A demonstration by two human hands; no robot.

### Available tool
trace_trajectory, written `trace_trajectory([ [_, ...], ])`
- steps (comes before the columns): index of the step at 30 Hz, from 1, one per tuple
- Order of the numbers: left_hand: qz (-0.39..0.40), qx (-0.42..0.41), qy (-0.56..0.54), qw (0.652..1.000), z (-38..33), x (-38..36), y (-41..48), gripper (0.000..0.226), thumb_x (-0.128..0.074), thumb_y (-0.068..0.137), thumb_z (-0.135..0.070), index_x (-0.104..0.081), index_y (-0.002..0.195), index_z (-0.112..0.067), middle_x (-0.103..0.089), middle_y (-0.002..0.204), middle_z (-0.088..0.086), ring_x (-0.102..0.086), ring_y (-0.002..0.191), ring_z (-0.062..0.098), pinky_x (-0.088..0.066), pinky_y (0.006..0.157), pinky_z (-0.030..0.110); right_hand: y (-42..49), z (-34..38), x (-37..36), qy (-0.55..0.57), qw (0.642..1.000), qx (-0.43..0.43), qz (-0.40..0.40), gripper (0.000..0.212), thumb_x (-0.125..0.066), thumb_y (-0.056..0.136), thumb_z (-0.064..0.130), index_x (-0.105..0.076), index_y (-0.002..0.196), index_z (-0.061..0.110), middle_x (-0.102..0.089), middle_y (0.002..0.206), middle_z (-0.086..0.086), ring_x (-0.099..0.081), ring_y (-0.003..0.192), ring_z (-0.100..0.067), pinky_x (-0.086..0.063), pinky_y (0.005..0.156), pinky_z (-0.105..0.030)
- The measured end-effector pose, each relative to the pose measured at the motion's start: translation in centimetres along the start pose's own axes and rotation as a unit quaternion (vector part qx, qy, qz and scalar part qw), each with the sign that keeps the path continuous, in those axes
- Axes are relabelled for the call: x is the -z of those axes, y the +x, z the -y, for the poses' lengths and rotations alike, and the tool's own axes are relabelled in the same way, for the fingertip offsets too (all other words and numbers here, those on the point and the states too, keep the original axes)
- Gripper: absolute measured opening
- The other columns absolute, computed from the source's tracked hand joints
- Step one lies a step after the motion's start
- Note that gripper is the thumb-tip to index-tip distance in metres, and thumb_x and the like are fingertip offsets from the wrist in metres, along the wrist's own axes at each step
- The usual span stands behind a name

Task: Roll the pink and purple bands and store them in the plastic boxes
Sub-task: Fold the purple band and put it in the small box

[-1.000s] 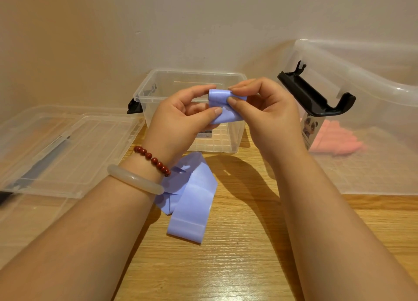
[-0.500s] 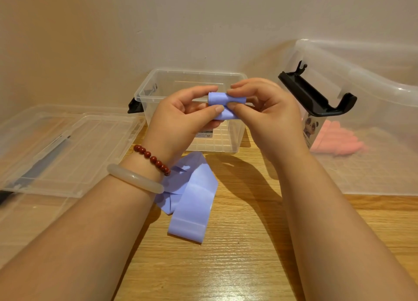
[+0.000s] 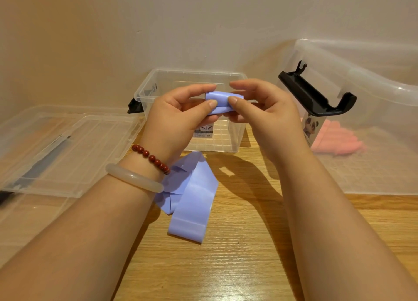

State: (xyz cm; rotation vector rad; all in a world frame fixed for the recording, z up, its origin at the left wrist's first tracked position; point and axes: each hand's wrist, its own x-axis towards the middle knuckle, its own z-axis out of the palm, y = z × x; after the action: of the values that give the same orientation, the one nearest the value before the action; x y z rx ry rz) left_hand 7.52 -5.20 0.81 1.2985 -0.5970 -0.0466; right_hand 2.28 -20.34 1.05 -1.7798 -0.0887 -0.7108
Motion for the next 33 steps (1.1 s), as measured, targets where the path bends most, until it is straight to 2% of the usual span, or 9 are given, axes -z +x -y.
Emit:
trace_trajectory([
  [3, 0.001, -0.004, 0.001, 1.0, 0.1, -0.1, 0.0, 0.026, -0.061, 0.089, 0.004, -0.066, 0.104, -0.015, -0.075, 0.081, 0.0, -0.072, 0.081, 0.015, -0.055, 0.072, 0.019, 0.1, -0.1, -0.1, 0.007, 1.0, -0.003, -0.005, 0.013, -0.066, 0.09, 0.005, -0.07, 0.1, 0.013, -0.069, 0.085, 0.002, -0.071, 0.075, -0.011, -0.057, 0.071, -0.024],
  [7, 0.002, -0.006, 0.005, 1.0, 0.1, 0.0, 0.0, 0.027, -0.06, 0.088, 0.006, -0.067, 0.102, -0.016, -0.075, 0.082, 0.0, -0.072, 0.083, 0.015, -0.055, 0.073, 0.02, 0.1, 0.0, -0.2, 0.013, 1.0, -0.001, -0.004, 0.017, -0.068, 0.088, 0.003, -0.069, 0.091, 0.019, -0.072, 0.087, 0.002, -0.072, 0.081, -0.015, -0.058, 0.077, -0.029],
  [13, -0.01, 0.001, -0.009, 1.0, 0.3, -0.1, 0.0, 0.018, -0.062, 0.088, 0.003, -0.068, 0.094, -0.013, -0.074, 0.079, 0.001, -0.072, 0.082, 0.019, -0.057, 0.078, 0.025, 0.0, 0.1, -0.2, 0.001, 1.0, -0.002, -0.01, 0.024, -0.069, 0.086, 0.002, -0.07, 0.087, 0.026, -0.072, 0.085, -0.003, -0.067, 0.09, -0.033, -0.055, 0.083, -0.052],
  [18, -0.025, -0.002, -0.009, 1.0, 0.4, -0.1, 0.1, 0.018, -0.061, 0.088, 0.005, -0.068, 0.092, -0.011, -0.073, 0.077, 0.002, -0.072, 0.081, 0.019, -0.057, 0.076, 0.023, -0.1, 0.2, -0.2, -0.001, 1.0, 0.008, 0.007, 0.022, -0.068, 0.087, -0.002, -0.068, 0.088, 0.021, -0.069, 0.093, 0.011, -0.069, 0.091, -0.017, -0.058, 0.085, -0.037],
  [21, -0.023, -0.007, -0.006, 1.0, 0.4, -0.1, 0.1, 0.018, -0.06, 0.088, 0.007, -0.067, 0.092, -0.01, -0.072, 0.079, 0.006, -0.071, 0.084, 0.022, -0.057, 0.08, 0.025, 0.0, 0.0, -0.2, -0.006, 1.0, 0.018, 0.006, 0.018, -0.067, 0.087, -0.004, -0.069, 0.091, 0.013, -0.068, 0.097, 0.006, -0.069, 0.092, -0.015, -0.058, 0.085, -0.033],
  [24, -0.023, -0.012, 0.0, 1.0, 0.5, -0.1, 0.2, 0.018, -0.06, 0.088, 0.008, -0.066, 0.092, -0.009, -0.072, 0.079, 0.007, -0.071, 0.085, 0.023, -0.057, 0.082, 0.026, 0.2, -0.3, -0.3, -0.027, 0.999, 0.036, -0.001, 0.021, -0.068, 0.086, -0.002, -0.069, 0.089, 0.019, -0.068, 0.103, 0.0, -0.069, 0.093, -0.015, -0.057, 0.085, -0.034],
  [26, -0.022, -0.012, 0.005, 1.0, 0.5, 0.0, 0.2, 0.018, -0.06, 0.088, 0.008, -0.066, 0.091, -0.009, -0.072, 0.079, 0.005, -0.071, 0.085, 0.022, -0.057, 0.08, 0.026, 0.1, -0.4, -0.4, -0.066, 0.996, 0.063, -0.009, 0.019, -0.068, 0.086, -0.001, -0.069, 0.091, 0.017, -0.068, 0.102, 0.001, -0.068, 0.089, -0.014, -0.057, 0.079, -0.031],
  [29, -0.022, -0.012, 0.011, 1.0, 0.6, -0.1, 0.2, 0.016, -0.061, 0.089, 0.006, -0.065, 0.092, -0.009, -0.072, 0.08, 0.005, -0.072, 0.083, 0.019, -0.056, 0.078, 0.024, 0.1, -0.4, -0.4, -0.152, 0.979, 0.132, -0.019, 0.016, -0.072, 0.083, 0.006, -0.071, 0.098, 0.013, -0.065, 0.099, 0.006, -0.064, 0.082, -0.005, -0.047, 0.066, -0.012],
  [33, -0.031, -0.003, 0.007, 0.999, 0.6, -0.2, 0.2, 0.014, -0.061, 0.089, 0.004, -0.065, 0.094, -0.008, -0.071, 0.081, 0.007, -0.071, 0.078, 0.016, -0.056, 0.076, 0.023, 0.3, -0.9, -0.4, -0.214, 0.956, 0.2, -0.03, 0.029, -0.076, 0.081, 0.012, -0.072, 0.11, 0.013, -0.066, 0.108, 0.004, -0.063, 0.099, -0.008, -0.046, 0.074, -0.008],
])
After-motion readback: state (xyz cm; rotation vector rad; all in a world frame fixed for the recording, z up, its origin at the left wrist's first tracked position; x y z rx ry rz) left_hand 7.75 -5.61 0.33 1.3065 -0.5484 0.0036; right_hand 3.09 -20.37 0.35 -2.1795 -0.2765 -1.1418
